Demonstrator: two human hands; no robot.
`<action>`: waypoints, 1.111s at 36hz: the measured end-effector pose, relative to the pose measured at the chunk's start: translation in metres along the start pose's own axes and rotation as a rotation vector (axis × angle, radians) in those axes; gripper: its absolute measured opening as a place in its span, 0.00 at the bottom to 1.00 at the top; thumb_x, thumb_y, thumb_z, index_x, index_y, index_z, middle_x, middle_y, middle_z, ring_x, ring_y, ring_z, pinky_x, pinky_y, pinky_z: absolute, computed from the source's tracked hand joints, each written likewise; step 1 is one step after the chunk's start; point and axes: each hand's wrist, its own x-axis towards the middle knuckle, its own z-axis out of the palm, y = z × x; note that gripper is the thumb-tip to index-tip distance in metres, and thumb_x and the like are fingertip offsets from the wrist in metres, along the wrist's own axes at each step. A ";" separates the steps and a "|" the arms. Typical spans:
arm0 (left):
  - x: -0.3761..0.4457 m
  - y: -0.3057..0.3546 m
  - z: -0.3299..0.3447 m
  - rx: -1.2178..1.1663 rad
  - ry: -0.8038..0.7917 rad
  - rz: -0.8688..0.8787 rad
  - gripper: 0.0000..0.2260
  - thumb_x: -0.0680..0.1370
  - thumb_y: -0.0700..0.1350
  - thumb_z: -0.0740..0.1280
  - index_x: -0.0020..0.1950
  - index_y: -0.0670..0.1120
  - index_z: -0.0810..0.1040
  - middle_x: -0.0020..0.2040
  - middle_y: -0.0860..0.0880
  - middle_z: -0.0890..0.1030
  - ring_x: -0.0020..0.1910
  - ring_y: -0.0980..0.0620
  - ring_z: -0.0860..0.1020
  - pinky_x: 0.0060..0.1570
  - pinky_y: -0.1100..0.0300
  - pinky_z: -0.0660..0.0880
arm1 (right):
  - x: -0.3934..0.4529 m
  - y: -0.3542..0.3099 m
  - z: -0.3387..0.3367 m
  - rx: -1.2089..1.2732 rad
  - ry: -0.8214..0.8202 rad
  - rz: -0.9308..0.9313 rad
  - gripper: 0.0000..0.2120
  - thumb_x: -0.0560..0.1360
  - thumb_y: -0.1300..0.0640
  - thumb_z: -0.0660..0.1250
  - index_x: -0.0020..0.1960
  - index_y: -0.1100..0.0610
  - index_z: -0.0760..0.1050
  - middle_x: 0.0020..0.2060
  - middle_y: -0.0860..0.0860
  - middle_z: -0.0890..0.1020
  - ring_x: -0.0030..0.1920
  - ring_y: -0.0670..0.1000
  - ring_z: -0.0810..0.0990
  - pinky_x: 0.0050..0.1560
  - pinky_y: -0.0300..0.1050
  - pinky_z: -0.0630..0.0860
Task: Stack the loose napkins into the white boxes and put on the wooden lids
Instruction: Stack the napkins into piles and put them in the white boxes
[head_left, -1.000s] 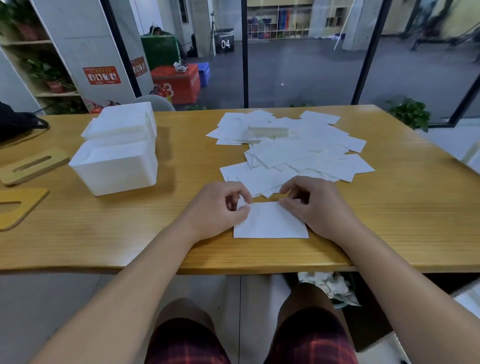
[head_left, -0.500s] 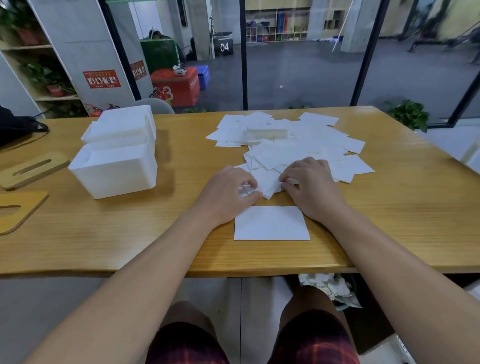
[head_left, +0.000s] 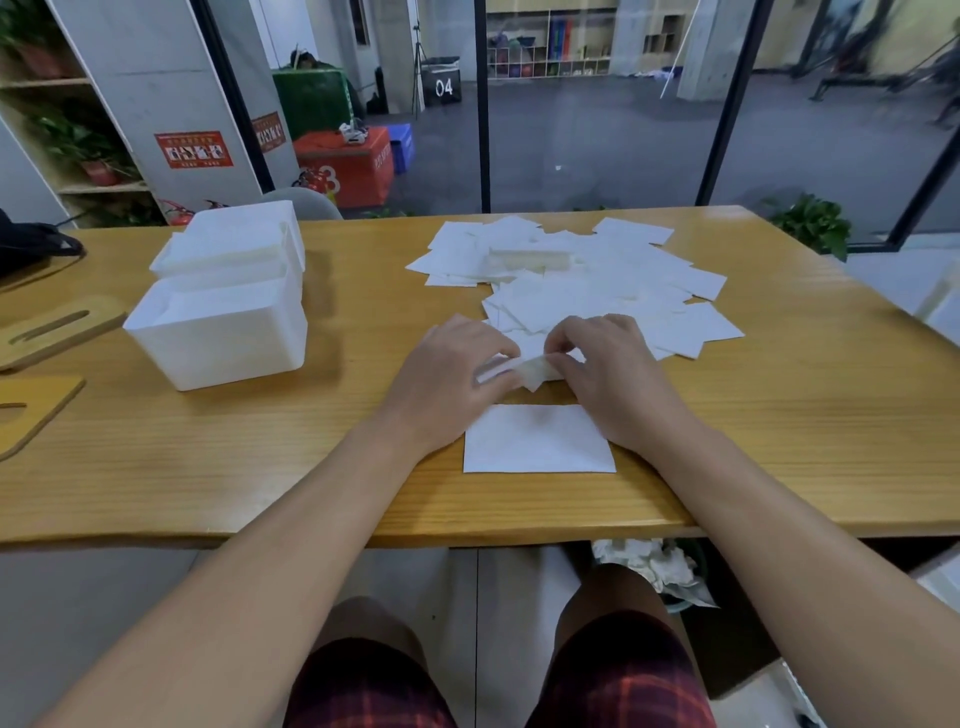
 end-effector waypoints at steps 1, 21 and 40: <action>-0.001 -0.001 -0.001 -0.002 0.035 0.011 0.08 0.84 0.53 0.71 0.57 0.51 0.86 0.54 0.59 0.84 0.57 0.55 0.77 0.58 0.50 0.75 | -0.002 -0.002 -0.002 0.004 0.034 -0.024 0.02 0.85 0.57 0.68 0.55 0.53 0.79 0.49 0.48 0.83 0.53 0.45 0.69 0.60 0.40 0.63; -0.022 0.018 -0.027 -0.686 0.012 -0.294 0.08 0.86 0.43 0.71 0.63 0.50 0.86 0.31 0.44 0.66 0.32 0.48 0.64 0.36 0.60 0.67 | -0.040 0.001 -0.032 0.598 -0.012 0.297 0.10 0.83 0.55 0.72 0.63 0.45 0.81 0.30 0.52 0.73 0.31 0.51 0.69 0.36 0.46 0.68; -0.031 0.021 -0.019 -0.269 -0.175 -0.294 0.07 0.82 0.47 0.74 0.58 0.57 0.84 0.32 0.50 0.77 0.31 0.57 0.74 0.39 0.70 0.71 | -0.051 -0.006 -0.024 0.281 -0.125 0.215 0.18 0.77 0.59 0.74 0.65 0.45 0.80 0.32 0.48 0.80 0.33 0.48 0.79 0.41 0.47 0.79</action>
